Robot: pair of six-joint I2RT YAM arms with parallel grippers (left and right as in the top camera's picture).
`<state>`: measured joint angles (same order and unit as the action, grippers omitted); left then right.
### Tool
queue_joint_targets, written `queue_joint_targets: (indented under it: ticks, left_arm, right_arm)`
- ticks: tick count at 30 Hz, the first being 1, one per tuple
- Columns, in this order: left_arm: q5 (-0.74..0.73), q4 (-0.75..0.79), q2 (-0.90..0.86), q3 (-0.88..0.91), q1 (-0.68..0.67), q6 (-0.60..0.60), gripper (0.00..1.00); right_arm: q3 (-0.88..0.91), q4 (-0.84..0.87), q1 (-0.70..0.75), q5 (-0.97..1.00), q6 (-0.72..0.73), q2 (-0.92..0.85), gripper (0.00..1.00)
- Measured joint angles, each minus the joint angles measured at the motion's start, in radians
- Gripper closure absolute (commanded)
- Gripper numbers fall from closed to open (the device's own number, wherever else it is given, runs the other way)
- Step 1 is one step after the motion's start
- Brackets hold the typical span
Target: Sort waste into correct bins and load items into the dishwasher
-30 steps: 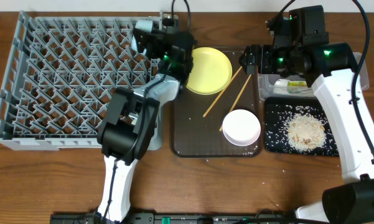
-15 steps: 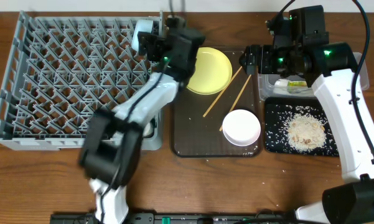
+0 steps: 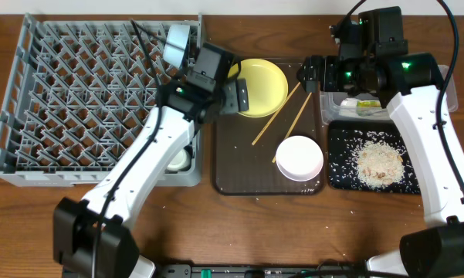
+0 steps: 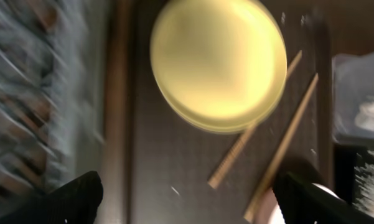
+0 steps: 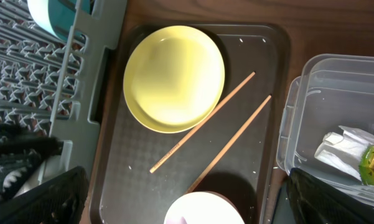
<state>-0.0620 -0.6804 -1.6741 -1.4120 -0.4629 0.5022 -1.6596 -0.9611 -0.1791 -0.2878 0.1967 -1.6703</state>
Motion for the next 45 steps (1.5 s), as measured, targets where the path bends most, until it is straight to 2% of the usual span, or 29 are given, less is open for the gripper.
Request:
queue_joint_targets:
  ticks: [3, 10, 25, 29, 34, 39, 45]
  left_arm:
    - [-0.07, -0.001, -0.029, 0.033, -0.015, 0.079, 0.15]
    - [-0.148, 0.006, -0.056, 0.046, -0.078, 0.161, 0.14]
    - [-0.085, 0.027, -0.071, 0.047, -0.204, 0.231, 0.13]
    - [-0.077, 0.03, -0.11, 0.047, -0.233, 0.231, 0.14]
    - [-0.069, 0.054, -0.158, 0.047, -0.264, 0.226, 0.14]
    - [-0.066, 0.068, -0.193, 0.047, -0.299, 0.207, 0.18]
    - [-0.071, 0.079, -0.261, 0.047, -0.316, 0.195, 0.41]
  right_arm:
    - [0.0, 0.0, 0.0, 0.0, 0.0, 0.0, 0.01]
    - [0.0, 0.0, 0.0, 0.0, 0.0, 0.0, 0.01]
    - [0.0, -0.074, 0.01, -0.014, 0.0, 0.007, 0.01]
    - [0.0, -0.056, 0.063, -0.021, -0.001, 0.067, 0.01]
    - [-0.016, -0.022, 0.197, -0.006, 0.0, 0.244, 0.01]
    - [-0.04, -0.03, 0.306, 0.018, 0.0, 0.412, 0.01]
    - [-0.044, -0.067, 0.32, 0.02, 0.0, 0.464, 0.01]
